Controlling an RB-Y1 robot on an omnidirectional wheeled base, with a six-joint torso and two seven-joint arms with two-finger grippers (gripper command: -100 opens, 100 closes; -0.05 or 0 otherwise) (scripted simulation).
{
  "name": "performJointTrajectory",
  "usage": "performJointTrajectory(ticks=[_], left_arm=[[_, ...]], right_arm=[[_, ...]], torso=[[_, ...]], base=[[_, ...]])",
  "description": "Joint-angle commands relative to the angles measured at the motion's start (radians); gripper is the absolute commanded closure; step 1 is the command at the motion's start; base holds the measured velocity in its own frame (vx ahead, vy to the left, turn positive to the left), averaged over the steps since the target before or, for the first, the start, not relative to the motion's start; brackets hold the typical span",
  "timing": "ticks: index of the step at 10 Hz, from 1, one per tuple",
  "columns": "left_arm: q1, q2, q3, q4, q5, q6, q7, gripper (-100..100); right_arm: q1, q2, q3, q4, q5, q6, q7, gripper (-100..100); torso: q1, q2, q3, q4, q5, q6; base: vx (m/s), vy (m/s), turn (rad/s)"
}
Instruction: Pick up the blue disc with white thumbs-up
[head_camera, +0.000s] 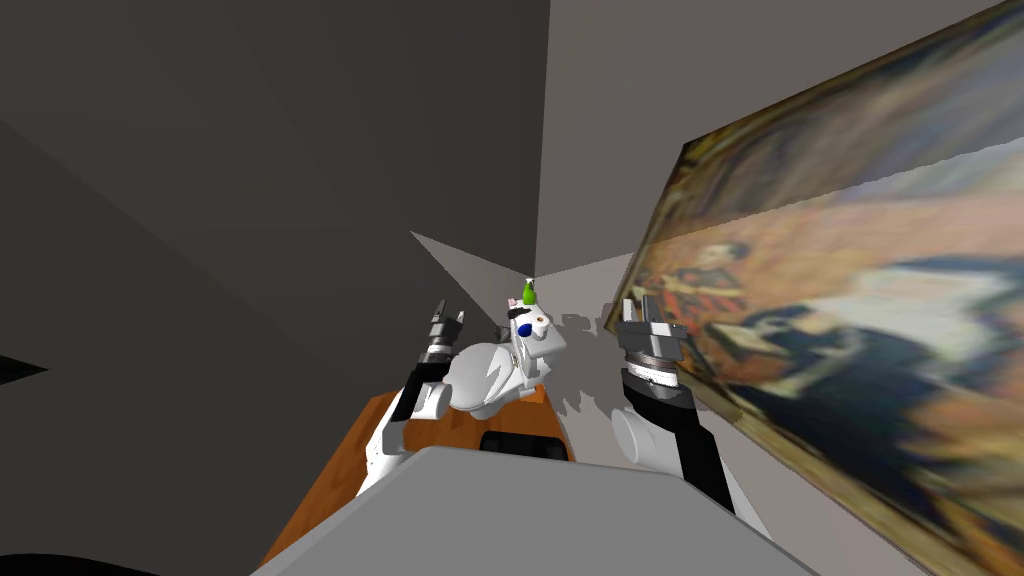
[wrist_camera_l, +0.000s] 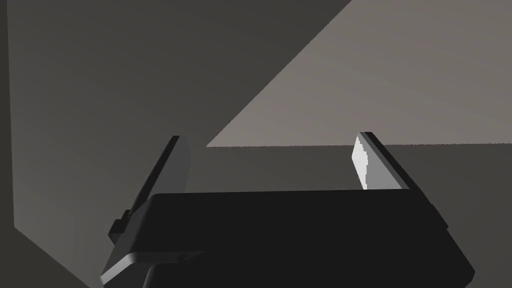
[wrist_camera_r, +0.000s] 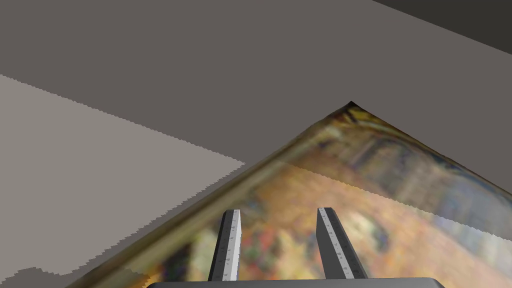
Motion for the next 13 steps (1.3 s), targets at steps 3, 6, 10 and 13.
performJointTrajectory(ticks=[3,6,10,13], left_arm=[[-0.096,0.018,0.002,0.070,0.027,0.118,0.070,-100],[-0.151,0.024,0.002,0.111,0.040,0.196,0.105,-100],[-0.247,0.034,0.003,0.193,0.067,0.316,0.179,-100],[-0.305,0.038,0.003,0.243,0.080,0.395,0.217,-100]], right_arm=[[0.000,0.000,0.000,0.000,0.000,0.000,0.000,0],[0.000,0.000,0.000,0.000,0.000,0.000,0.000,0],[0.000,0.000,0.000,0.000,0.000,0.000,0.000,0],[0.000,0.000,0.000,0.000,0.000,0.000,0.000,0]], torso=[[0.000,0.001,0.000,0.000,0.000,0.000],[0.001,0.000,0.000,0.000,0.000,0.000],[-0.001,0.001,0.000,0.000,0.000,0.000],[-0.001,0.000,0.000,0.000,0.000,0.000]], base=[[-0.004,0.057,-0.022],[0.005,0.060,-0.025],[-0.008,0.048,-0.020],[0.000,0.052,-0.013]])
